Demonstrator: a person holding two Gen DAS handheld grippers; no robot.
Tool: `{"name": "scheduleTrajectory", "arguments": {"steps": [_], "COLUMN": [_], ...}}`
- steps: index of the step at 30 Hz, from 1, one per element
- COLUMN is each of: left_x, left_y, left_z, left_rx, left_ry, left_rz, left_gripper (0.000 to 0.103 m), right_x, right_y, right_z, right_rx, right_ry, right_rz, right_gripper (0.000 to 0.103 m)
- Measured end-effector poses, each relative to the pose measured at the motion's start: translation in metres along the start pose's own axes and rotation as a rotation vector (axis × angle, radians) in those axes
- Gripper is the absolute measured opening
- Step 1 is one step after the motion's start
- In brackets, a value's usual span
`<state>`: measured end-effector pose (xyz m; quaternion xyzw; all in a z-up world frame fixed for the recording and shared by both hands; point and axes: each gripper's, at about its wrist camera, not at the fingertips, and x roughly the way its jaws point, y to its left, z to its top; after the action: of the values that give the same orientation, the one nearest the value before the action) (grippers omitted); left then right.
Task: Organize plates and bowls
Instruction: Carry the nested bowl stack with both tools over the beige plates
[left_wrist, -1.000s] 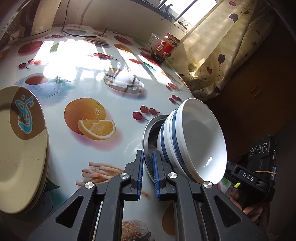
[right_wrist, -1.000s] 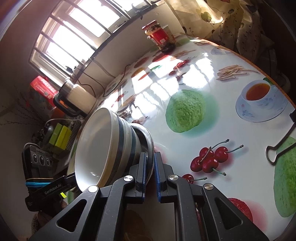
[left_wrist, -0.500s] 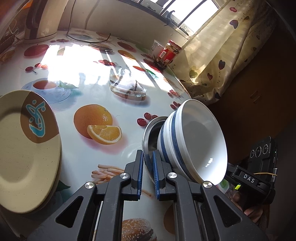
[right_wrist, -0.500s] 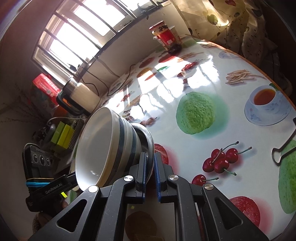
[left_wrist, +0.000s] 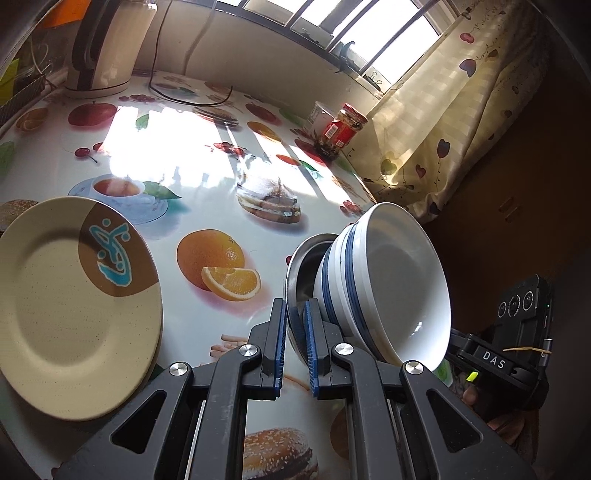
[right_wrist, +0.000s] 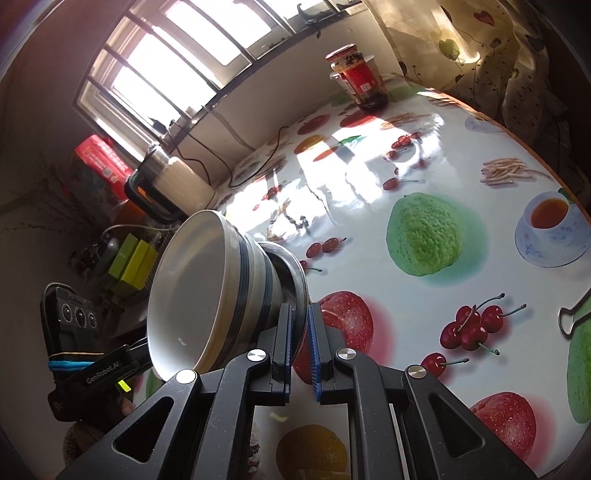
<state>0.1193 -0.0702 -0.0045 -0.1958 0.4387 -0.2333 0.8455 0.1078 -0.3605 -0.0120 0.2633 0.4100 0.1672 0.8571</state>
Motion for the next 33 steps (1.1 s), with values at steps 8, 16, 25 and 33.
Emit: {"name": "scheduleTrajectory", "arguments": {"steps": [8, 16, 25, 33], "left_x": [-0.019, -0.04, -0.058, -0.072], "left_y": [0.012, 0.031, 0.052, 0.073], "left_z": [0.005, 0.008, 0.01, 0.011], "left_rx": [-0.02, -0.055, -0.086, -0.114], "left_ry": [-0.036, -0.071, -0.098, -0.123], "left_rz": [0.024, 0.064, 0.104, 0.131], "left_gripper": [0.009, 0.009, 0.009, 0.009], "right_x": [0.01, 0.027, 0.048, 0.068], "right_y": [0.024, 0.05, 0.074, 0.095], "right_z": [0.004, 0.006, 0.004, 0.002], "right_rx": [-0.036, -0.074, -0.1, -0.13], "right_ry": [0.016, 0.046, 0.082, 0.116], "right_rz": [0.018, 0.044, 0.073, 0.089], "right_gripper": [0.01, 0.01, 0.01, 0.01]}}
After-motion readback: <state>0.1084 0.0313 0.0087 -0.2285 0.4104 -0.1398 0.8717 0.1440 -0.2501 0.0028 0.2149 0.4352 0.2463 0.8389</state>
